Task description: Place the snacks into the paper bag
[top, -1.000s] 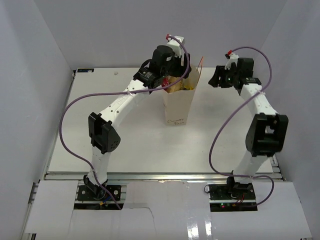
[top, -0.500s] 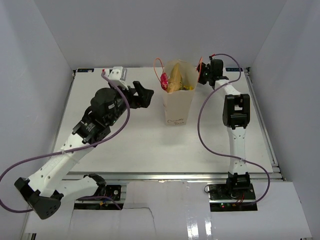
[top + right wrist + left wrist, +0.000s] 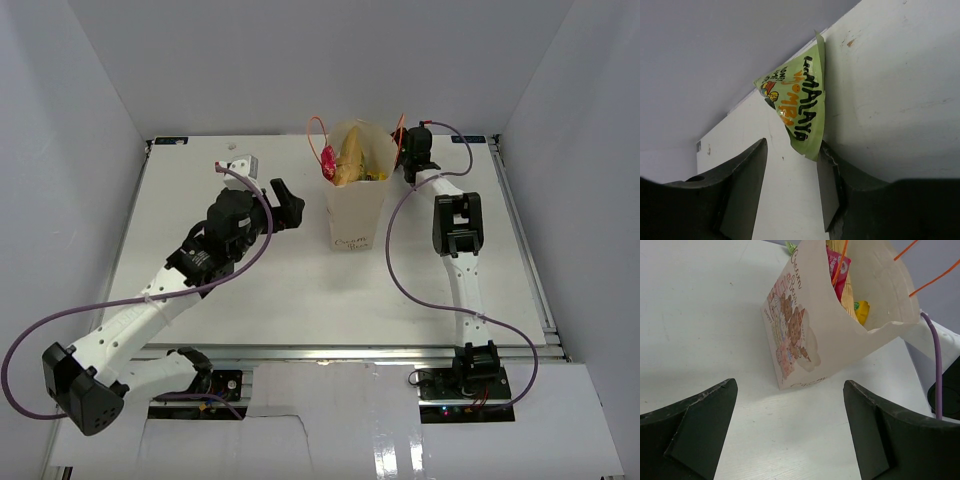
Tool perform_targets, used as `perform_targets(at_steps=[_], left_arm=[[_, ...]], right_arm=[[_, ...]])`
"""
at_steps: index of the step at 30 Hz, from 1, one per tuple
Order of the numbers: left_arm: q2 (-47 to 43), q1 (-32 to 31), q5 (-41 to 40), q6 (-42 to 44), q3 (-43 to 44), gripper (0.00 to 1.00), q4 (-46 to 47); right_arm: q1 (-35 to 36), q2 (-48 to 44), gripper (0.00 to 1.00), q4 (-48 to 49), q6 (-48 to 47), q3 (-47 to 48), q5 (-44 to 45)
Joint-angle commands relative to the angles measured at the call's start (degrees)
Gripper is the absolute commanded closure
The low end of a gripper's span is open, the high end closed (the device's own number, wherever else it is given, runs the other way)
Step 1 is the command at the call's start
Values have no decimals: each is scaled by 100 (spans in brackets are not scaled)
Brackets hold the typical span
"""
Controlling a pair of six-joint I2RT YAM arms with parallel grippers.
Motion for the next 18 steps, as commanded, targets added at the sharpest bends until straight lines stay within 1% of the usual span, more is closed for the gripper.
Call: perform_targets(at_steps=[1, 3, 9, 11, 12, 14, 15, 17, 18], left_arm=[[166, 2, 29, 84, 210, 2, 112], [220, -6, 91, 75, 175, 2, 156], [272, -6, 117, 22, 122, 2, 200], [290, -6, 126, 5, 140, 2, 200], [308, -6, 143, 5, 157, 2, 209], [352, -6, 187, -4, 201, 2, 183], [387, -6, 214, -22, 219, 2, 182], [396, -6, 258, -65, 219, 2, 174], [387, -6, 319, -83, 210, 2, 174]], right_arm=[[47, 196, 50, 324, 447, 262, 465], [56, 293, 50, 359, 570, 297, 658], [56, 451, 52, 192, 957, 324, 852], [65, 512, 55, 192, 975, 332, 975], [65, 539, 62, 201, 993, 324, 1036], [65, 600, 70, 201, 1028, 306, 1098], [65, 618, 79, 210, 1037, 245, 1063], [65, 609, 91, 201, 1045, 192, 1019], [47, 575, 92, 227, 1045, 166, 949]])
